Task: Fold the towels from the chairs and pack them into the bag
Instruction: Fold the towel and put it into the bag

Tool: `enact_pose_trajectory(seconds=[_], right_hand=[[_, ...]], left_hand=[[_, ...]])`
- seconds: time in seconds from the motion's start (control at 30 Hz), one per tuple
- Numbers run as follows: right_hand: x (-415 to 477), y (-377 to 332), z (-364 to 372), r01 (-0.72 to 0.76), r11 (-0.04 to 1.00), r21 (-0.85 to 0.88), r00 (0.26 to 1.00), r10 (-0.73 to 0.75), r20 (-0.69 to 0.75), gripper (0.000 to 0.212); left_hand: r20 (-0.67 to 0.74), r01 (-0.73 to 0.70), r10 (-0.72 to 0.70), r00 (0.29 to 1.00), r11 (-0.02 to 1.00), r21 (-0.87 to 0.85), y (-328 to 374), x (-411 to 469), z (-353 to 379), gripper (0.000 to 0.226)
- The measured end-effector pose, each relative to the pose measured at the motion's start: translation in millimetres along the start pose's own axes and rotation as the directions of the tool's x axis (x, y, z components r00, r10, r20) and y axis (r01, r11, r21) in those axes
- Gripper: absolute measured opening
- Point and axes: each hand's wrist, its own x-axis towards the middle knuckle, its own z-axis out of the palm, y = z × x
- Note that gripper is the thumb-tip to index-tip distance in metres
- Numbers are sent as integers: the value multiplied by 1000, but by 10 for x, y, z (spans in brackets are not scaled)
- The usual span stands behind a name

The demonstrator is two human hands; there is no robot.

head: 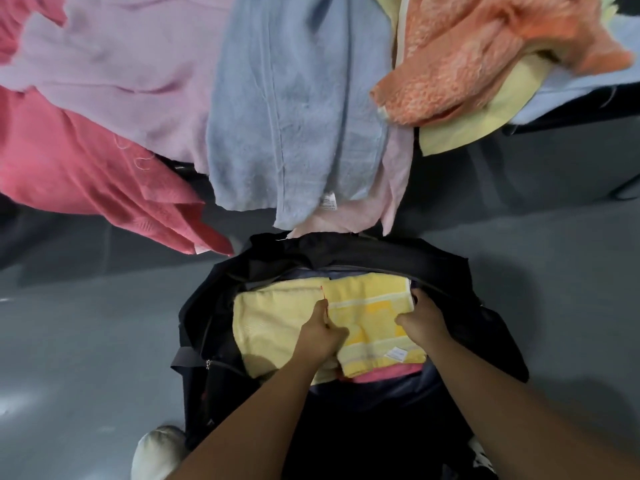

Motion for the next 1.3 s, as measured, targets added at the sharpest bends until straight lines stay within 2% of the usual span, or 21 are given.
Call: enact_pose_trajectory(seconds=[0.1, 0.17, 0.23, 0.3, 0.37, 0.47, 0.53, 0.6, 0.67, 0.73, 0.77, 0.87, 0.93, 1.03, 1.1, 1.17, 1.3], right_hand=[[-80, -14, -24, -2, 993, -115, 1000, 0, -18, 76], [-138, -69, -64, 3, 984, -180, 999, -12, -51, 66], [-226, -218, -197, 1, 965, -262, 998, -17, -57, 36], [-366, -517, -365, 38, 949, -314, 999, -41, -3, 12], [-570, -941, -535, 146, 939, -312, 989, -127, 81, 13], [-986, -1639, -730, 300, 918, -258, 948, -258, 186, 17], [-1344, -2057, -890, 343, 916, -210, 912, -271, 309, 20], [-1678, -2433, -1098, 412, 885, -219, 860, -297, 416, 23], [-1975, -2771, -1327, 485, 849, -208, 820, -359, 446, 27], [-2196, -3076, -1539, 560, 816, -141, 802, -491, 341, 24], [-2269, -3209, -1631, 606, 787, -116, 786, -570, 239, 22], [-2350, -3495, -1826, 706, 682, -193, 683, -727, -71, 29], [-2261, -3604, -1860, 705, 654, -275, 646, -752, -134, 52], [-1978, -3689, -1792, 642, 649, -408, 653, -742, -153, 73], [-1761, -3693, -1716, 615, 659, -434, 660, -731, -174, 68], [-1581, -3676, -1665, 599, 662, -450, 652, -730, -205, 55], [-1364, -3633, -1667, 628, 621, -470, 560, -779, -280, 9]], left_hand=[[64, -26, 20, 998, 994, 107, 19, -107, -33, 66], [54, -79, 70, 996, 979, 191, 146, -162, -147, 75], [51, -145, 136, 989, 943, 301, 356, -219, -377, 77], [83, -190, 171, 982, 878, 439, 667, -357, -725, 63], [160, -247, 189, 969, 791, 559, 1010, -578, -1073, 46], [228, -351, 269, 936, 671, 653, 1479, -985, -1517, 20], [216, -392, 331, 919, 692, 606, 1757, -1258, -1824, 11], [142, -415, 409, 902, 724, 551, 2038, -1530, -2160, 17], [30, -442, 504, 863, 725, 528, 2307, -1747, -2505, 21], [-102, -443, 570, 815, 727, 525, 2518, -1902, -2809, 17], [-176, -429, 593, 786, 727, 537, 2598, -1946, -2936, 14], [-344, -344, 614, 710, 729, 591, 2718, -1938, -3165, 10], [-388, -327, 604, 696, 748, 577, 2717, -1845, -3194, 13], [-368, -363, 588, 721, 772, 521, 2669, -1597, -3112, 17], [-333, -411, 603, 724, 766, 494, 2650, -1422, -2997, 22], [-311, -472, 644, 699, 743, 475, 2655, -1269, -2869, 31], [-259, -498, 652, 713, 731, 467, 2683, -1027, -2649, 48]])
